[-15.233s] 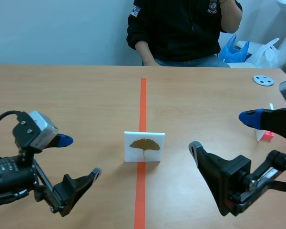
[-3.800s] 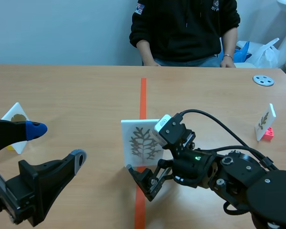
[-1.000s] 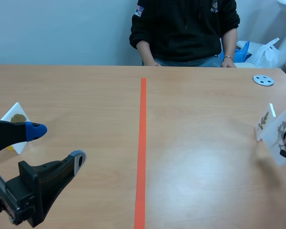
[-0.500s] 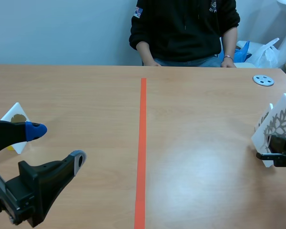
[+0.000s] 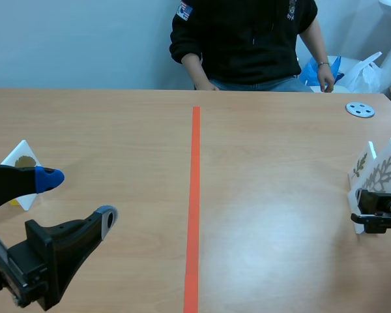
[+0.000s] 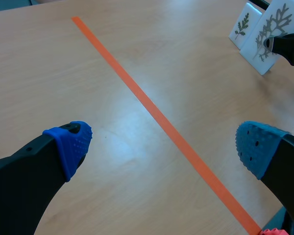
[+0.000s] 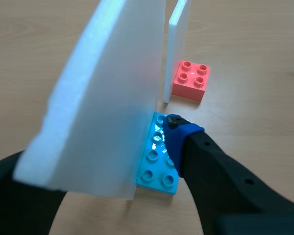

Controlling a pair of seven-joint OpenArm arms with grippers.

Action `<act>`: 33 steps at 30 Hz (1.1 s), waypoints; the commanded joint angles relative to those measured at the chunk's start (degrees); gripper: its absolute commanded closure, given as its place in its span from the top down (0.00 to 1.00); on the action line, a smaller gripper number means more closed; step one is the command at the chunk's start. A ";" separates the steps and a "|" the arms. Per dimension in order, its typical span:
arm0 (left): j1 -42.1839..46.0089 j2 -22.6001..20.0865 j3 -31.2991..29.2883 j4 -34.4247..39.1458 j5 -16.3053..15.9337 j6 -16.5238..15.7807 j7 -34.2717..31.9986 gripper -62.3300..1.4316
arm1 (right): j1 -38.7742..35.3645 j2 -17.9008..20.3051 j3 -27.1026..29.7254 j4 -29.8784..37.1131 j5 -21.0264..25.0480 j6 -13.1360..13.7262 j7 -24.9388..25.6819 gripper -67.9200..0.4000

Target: Sort the leaf by its shape. The table is split by an orange tape line. A compound leaf with several leaflets goes to the left side, a simple leaf with one blade goes to the right side. Return to the home posture when a red brick is placed on the table.

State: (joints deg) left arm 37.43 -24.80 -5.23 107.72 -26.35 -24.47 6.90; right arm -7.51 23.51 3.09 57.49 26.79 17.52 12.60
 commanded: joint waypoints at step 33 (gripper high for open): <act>0.00 -0.17 0.07 0.33 -0.35 -0.28 -0.85 1.00 | -24.06 1.07 16.02 48.46 2.49 4.76 -13.20 0.72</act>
State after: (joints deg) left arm 37.43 -24.80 -5.23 107.72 -26.37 -24.47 6.92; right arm -31.35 23.66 19.03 106.28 28.77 22.09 -1.23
